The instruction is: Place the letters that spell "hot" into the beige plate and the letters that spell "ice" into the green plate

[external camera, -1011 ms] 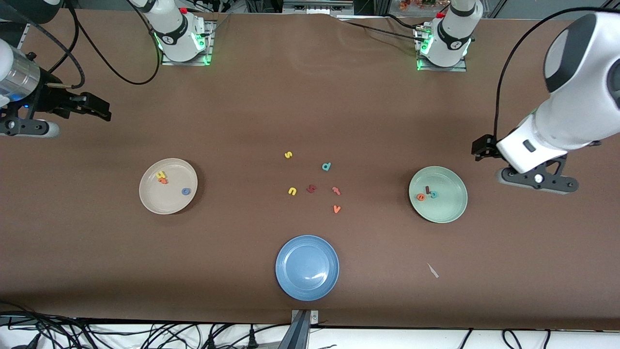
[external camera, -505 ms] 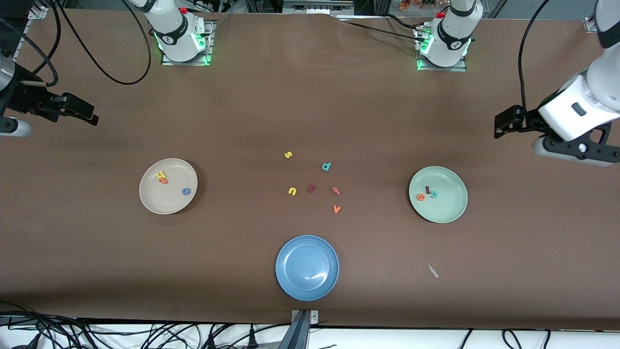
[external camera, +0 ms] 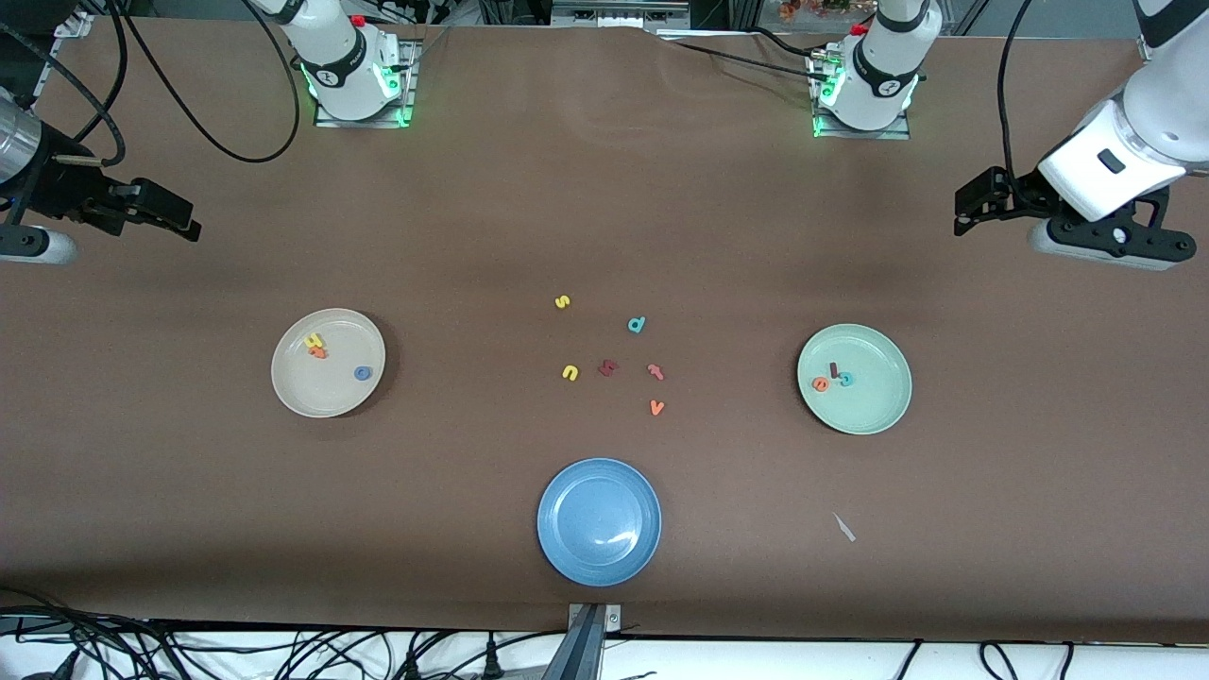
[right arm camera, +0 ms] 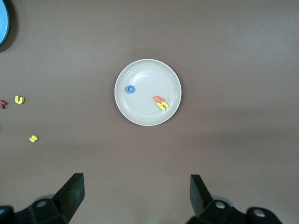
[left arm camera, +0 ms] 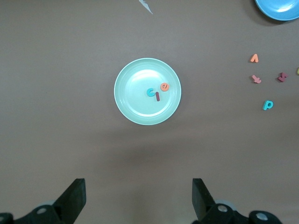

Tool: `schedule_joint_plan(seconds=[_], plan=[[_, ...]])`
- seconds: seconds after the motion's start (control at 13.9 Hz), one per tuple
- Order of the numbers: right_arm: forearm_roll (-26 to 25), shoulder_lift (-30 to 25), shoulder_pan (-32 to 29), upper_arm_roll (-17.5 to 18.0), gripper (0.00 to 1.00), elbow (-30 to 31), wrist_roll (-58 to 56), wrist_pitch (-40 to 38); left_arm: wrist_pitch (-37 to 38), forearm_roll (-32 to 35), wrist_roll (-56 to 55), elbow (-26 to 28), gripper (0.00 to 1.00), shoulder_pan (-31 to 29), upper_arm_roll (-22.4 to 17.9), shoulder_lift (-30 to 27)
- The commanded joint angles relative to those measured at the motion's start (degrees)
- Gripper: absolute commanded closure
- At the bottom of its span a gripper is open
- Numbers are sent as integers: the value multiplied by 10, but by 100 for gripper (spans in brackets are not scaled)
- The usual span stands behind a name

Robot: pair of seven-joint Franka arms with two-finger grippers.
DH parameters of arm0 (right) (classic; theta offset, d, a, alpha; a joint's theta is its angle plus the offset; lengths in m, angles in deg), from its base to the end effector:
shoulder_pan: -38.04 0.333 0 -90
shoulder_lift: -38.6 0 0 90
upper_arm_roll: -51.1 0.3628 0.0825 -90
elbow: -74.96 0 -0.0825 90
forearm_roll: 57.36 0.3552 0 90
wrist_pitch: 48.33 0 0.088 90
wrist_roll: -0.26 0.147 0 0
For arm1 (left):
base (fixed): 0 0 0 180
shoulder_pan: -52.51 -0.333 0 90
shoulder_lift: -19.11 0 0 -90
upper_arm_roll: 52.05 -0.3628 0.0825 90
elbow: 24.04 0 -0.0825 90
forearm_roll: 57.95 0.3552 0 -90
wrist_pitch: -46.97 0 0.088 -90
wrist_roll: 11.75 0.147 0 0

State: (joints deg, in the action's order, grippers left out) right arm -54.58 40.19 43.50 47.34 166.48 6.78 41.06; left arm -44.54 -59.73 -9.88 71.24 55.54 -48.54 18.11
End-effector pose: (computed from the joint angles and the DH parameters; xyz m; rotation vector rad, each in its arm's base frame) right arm 0.5295 0.0234 0.6043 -3.0951 0.1320 0.1054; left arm 0.5134 -0.0637 0.6019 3.1045 -0.2257 -0.0771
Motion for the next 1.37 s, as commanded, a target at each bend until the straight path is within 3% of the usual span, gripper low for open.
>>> schedule_joint_plan(seconds=[0.0,0.58,1.3], plan=[[13,6,-11,4,0,-8,-4,-20,-32,9,28,20,0,-6,-9,-18],[8,8,-11,2,0,-3,3,-22,-24,41,25,7,0,-17,-9,-21],[10,15,-12,-5,0,-6,4,-16,2,36,20,-5,0,-19,-8,-18]])
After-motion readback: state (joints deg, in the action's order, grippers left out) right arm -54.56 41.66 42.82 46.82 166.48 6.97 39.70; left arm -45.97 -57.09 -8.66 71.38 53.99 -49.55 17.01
